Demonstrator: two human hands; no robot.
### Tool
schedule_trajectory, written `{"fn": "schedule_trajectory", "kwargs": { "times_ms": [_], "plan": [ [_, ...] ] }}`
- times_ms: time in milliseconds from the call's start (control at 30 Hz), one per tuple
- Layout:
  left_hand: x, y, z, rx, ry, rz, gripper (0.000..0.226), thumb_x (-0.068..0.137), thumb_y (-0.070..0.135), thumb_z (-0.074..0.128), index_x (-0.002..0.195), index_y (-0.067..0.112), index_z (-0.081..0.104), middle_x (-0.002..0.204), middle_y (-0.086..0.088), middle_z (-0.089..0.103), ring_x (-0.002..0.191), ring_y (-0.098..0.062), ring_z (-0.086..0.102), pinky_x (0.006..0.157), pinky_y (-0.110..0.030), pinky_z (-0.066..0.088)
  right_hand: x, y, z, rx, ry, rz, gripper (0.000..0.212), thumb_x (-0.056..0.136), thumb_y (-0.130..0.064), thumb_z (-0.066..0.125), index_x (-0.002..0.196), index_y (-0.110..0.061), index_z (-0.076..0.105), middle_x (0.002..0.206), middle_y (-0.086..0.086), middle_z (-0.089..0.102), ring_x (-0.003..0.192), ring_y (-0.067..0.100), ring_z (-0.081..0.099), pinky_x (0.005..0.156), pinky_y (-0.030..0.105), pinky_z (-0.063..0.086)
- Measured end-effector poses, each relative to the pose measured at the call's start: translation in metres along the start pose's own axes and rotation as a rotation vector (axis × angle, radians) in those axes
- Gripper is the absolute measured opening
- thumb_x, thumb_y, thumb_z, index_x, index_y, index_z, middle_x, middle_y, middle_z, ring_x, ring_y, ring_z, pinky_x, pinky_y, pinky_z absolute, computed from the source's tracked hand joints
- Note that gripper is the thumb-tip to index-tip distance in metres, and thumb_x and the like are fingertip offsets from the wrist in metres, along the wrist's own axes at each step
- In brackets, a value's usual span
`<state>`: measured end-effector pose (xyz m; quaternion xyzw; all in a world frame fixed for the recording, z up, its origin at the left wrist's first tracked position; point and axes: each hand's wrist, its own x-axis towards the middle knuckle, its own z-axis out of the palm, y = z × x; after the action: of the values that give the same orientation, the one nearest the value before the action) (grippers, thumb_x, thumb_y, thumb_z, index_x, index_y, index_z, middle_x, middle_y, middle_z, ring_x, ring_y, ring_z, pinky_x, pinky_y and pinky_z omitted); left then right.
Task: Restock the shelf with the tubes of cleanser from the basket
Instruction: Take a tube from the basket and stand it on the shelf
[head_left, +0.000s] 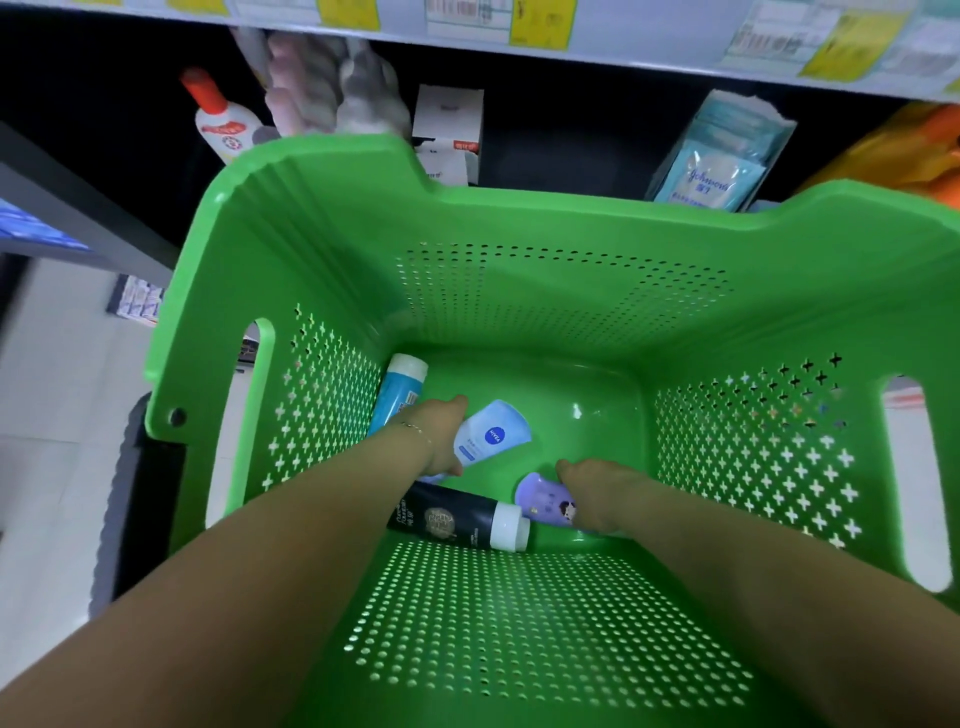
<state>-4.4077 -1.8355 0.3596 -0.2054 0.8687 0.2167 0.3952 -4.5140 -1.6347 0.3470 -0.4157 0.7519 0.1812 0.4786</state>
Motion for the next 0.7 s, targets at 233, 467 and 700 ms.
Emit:
{"fn": "schedule_trajectory", "kwargs": {
  "times_ms": [233,467,700],
  "plan": [
    [-0.003,0.006,-0.014,-0.072,0.053,-0.026,0.062,0.070,0.024,0.084,0.115,0.014,0.044,0.109,-0.008,0.062,0.099,-0.029,0.061,0.083,-0.040,0.054,0.007,0.003,0.000,-0.078,-0.028,0.003,0.041,0.082,-0.015,0.071,0.118,-0.012,0.053,0.107,0.006,0.060,0.089,0.021,0.057,0.073,0.030,0.046],
    [-0.008,0.012,-0.031,-0.097,0.106,-0.063,0.065,0.068,0.019,0.085,0.123,0.009,0.052,0.119,-0.009,0.061,0.108,-0.028,0.059,0.090,-0.037,0.051,0.004,0.021,-0.032,0.170,0.106,0.047,0.035,0.079,-0.013,0.073,0.096,-0.017,0.042,0.094,0.004,0.053,0.082,0.020,0.055,0.059,0.023,0.040],
    [-0.021,0.026,-0.071,-0.303,0.188,-0.123,0.061,0.067,0.013,0.086,0.118,0.004,0.054,0.120,-0.011,0.062,0.111,-0.029,0.060,0.095,-0.036,0.050,-0.012,0.018,-0.079,0.354,0.225,0.097,0.045,0.076,-0.016,0.078,0.112,-0.007,0.053,0.098,0.005,0.055,0.086,0.021,0.057,0.060,0.020,0.044]
  ]
}}
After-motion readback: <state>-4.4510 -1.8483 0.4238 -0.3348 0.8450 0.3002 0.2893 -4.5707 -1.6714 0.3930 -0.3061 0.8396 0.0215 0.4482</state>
